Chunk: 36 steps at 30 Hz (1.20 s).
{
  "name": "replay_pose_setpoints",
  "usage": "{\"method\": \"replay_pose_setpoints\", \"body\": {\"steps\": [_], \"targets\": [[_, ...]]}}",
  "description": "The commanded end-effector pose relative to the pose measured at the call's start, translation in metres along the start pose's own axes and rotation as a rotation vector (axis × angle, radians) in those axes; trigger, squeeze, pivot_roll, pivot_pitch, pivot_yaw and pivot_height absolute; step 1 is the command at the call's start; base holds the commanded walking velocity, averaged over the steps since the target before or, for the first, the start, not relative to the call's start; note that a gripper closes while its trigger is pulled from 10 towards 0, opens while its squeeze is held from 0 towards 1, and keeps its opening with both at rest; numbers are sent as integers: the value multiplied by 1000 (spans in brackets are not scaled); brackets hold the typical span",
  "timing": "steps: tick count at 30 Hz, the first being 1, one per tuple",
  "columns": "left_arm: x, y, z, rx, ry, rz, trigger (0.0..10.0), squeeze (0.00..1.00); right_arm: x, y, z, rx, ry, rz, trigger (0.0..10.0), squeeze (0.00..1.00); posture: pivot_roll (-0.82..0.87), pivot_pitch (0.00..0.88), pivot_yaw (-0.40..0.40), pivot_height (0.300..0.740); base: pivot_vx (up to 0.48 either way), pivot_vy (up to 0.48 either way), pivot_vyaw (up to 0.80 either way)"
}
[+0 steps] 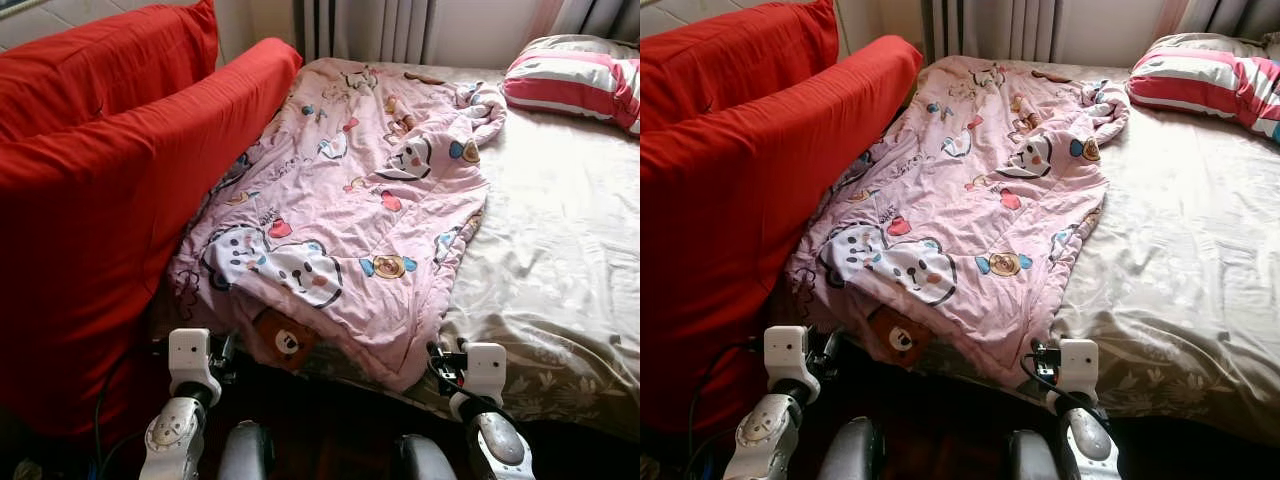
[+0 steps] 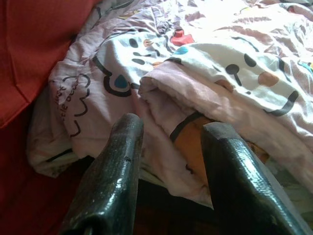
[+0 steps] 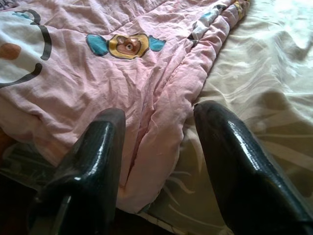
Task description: Clean up the room
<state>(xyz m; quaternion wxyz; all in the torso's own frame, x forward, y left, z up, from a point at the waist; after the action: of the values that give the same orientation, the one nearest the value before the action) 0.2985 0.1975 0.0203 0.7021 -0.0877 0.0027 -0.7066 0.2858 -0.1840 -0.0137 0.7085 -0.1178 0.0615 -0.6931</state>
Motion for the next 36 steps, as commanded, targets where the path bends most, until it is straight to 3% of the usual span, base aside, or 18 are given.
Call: {"method": "replay_pose_setpoints", "body": {"steps": [1, 9, 27, 36], "targets": [[-6, -1, 3, 7, 3, 13, 10000, 0, -5, -1, -5, -26, 7, 10, 10000, 0, -20, 90, 53, 592, 0, 0, 0], [-3, 1, 4, 6, 2, 2, 10000, 0, -3, -2, -3, -1, 2, 5, 10000, 0, -29, 83, 55, 547, 0, 0, 0], [0, 3, 7, 12, 2, -15, 10000, 0, -9, 0, 1, 13, -19, 27, 10000, 0, -20, 84, 54, 547, 0, 0, 0], [0, 4, 8, 7, 13, -16, 10000, 0, -9, -2, 0, 18, -14, 32, 10000, 0, -20, 91, 57, 547, 0, 0, 331]]}}
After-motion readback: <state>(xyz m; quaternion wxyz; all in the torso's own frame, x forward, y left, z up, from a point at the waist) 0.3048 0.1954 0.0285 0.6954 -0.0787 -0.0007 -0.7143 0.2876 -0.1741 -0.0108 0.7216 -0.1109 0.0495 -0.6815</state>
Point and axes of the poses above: a point about 5 cm out from each wrist's last joint towards the gripper, its own y axis pointing out of the wrist towards the gripper, its own z axis along the axis of the wrist's last joint, x = y × z, the point moved 3 cm from there along y, pointing out of the wrist towards the gripper, and after that the axes turned 6 degrees about -y, right-handed, at the moved point
